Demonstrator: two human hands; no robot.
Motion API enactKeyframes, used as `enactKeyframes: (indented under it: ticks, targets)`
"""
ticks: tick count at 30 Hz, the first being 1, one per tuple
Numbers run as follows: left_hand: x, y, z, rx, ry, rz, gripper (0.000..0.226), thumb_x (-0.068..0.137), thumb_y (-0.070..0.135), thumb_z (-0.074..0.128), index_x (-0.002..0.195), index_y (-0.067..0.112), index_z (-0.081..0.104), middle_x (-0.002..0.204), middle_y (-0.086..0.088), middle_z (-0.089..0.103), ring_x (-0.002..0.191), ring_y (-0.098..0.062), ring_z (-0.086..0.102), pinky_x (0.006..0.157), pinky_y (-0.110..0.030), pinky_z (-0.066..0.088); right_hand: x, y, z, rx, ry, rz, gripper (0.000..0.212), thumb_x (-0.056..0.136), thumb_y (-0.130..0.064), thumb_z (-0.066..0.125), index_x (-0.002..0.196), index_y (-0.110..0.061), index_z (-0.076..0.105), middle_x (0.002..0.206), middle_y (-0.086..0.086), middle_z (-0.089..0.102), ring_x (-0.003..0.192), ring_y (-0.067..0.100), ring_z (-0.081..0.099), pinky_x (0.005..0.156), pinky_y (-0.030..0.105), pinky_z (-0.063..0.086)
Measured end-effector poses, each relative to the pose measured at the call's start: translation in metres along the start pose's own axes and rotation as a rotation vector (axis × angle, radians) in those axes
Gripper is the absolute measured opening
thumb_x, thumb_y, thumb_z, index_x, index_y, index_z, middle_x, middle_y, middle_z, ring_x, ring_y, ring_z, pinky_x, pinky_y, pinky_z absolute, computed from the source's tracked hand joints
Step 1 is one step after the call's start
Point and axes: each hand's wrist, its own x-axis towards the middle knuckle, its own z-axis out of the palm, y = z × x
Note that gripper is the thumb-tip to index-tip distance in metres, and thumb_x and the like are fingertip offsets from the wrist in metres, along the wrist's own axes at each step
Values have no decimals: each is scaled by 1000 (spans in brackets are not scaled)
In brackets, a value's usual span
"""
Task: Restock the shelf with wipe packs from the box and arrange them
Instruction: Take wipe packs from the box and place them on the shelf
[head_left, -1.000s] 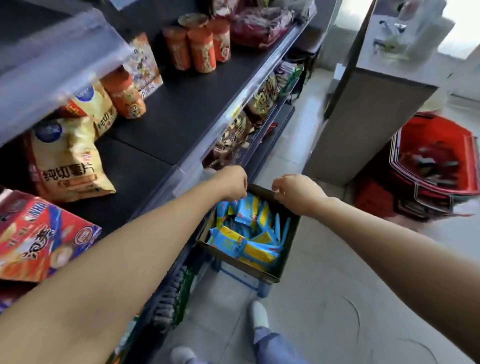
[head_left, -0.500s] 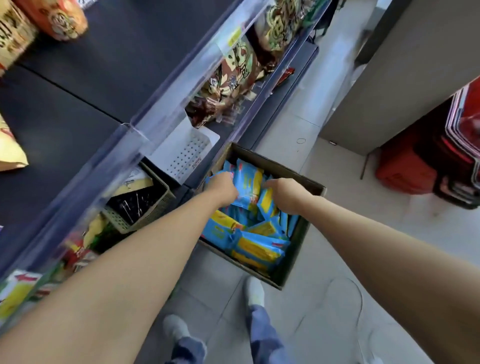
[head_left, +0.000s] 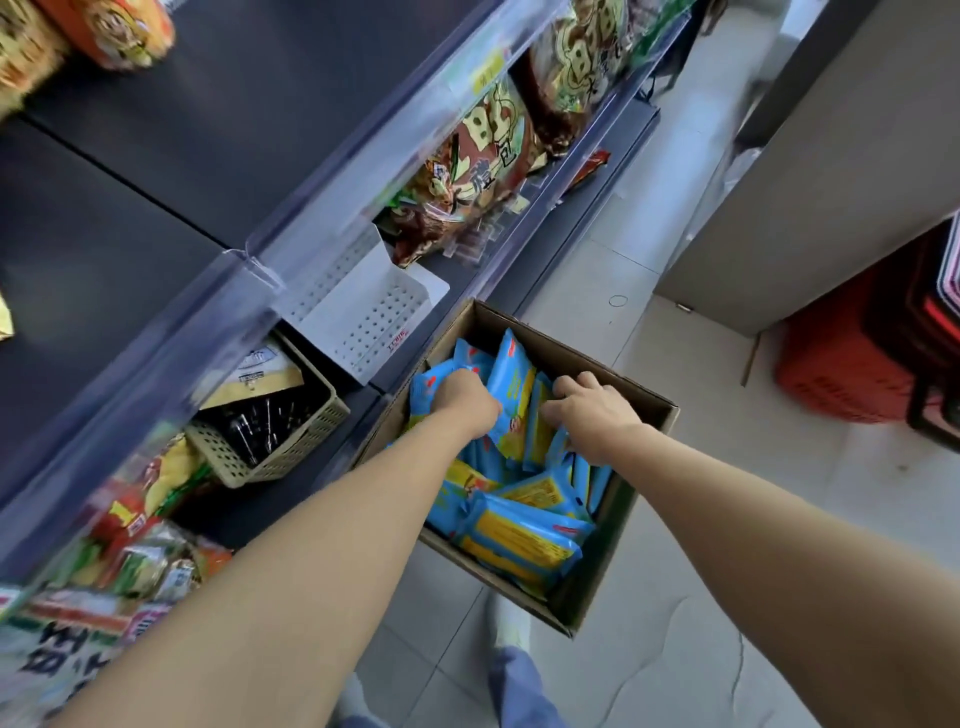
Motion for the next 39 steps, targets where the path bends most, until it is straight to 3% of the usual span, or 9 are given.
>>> enactKeyframes:
  ticks: [11, 18, 19, 20, 21, 24, 29, 33, 39]
  targets:
    - [-110, 39, -131, 74, 252, 233, 13, 89, 6, 51, 76, 8, 50, 110, -22, 61, 88, -34, 56, 64, -33, 37, -68, -9, -131, 540, 135, 198, 41, 89, -26, 60, 126, -8, 53, 124, 12, 59, 113, 30, 54, 89, 34, 45]
    - [-228, 48, -211, 48, 471, 448, 20, 88, 9, 53, 104, 0, 61, 114, -18, 62, 106, -34, 58, 83, -38, 48, -154, -48, -207, 839, 313, 218, 44, 83, -10, 61, 119, 12, 53, 85, 17, 50, 79, 23, 51, 70, 33, 42]
    - [-246, 47, -223, 43, 513, 487, 19, 88, 9, 53, 103, 1, 61, 114, -16, 62, 106, -33, 58, 84, -38, 48, -168, -55, -217, 874, 346, 210, 37, 82, -7, 61, 113, 13, 56, 89, -4, 41, 78, 24, 53, 68, 32, 45]
    - [-266, 45, -235, 38, 547, 519, 19, 88, 10, 52, 102, 2, 62, 114, -15, 62, 107, -33, 58, 86, -38, 48, -183, -63, -227, 898, 383, 199, 23, 81, -4, 61, 99, 8, 62, 112, 29, 54, 79, 25, 56, 66, 31, 49]
    - [-285, 44, -246, 29, 586, 553, 17, 88, 10, 52, 101, 4, 62, 115, -15, 62, 107, -33, 58, 87, -38, 49, -200, -73, -238, 917, 419, 185, 7, 80, -4, 61, 85, -2, 64, 75, 13, 56, 77, 23, 55, 63, 28, 47]
    - [-345, 35, -281, 6, 693, 635, 12, 89, 9, 50, 98, 9, 59, 113, -16, 61, 105, -32, 59, 84, -38, 49, -238, -101, -266, 959, 542, 96, 25, 80, 1, 60, 97, -16, 66, 87, 7, 56, 78, 20, 52, 63, 26, 42]
    - [-428, 3, -331, -34, 879, 717, 19, 92, 8, 47, 109, 4, 55, 115, -14, 58, 106, -30, 56, 86, -39, 47, -305, -154, -302, 901, 776, -95, 38, 75, 17, 49, 72, -17, 66, 79, 13, 60, 64, 19, 50, 57, 26, 40]
    - [-470, -40, -365, -107, 999, 748, 22, 91, 7, 48, 112, 6, 56, 118, -13, 58, 106, -27, 57, 80, -32, 44, -350, -208, -328, 1053, 756, -269, 30, 82, 23, 45, 80, -3, 60, 71, 7, 56, 45, 2, 52, 41, 7, 40]
    - [-514, -118, -407, -217, 1184, 678, 22, 92, 4, 46, 111, 5, 58, 118, -12, 59, 108, -27, 57, 80, -32, 44, -367, -283, -367, 1062, 688, -391, 31, 85, 13, 46, 85, -16, 60, 88, 4, 60, 61, 12, 58, 52, 20, 50]
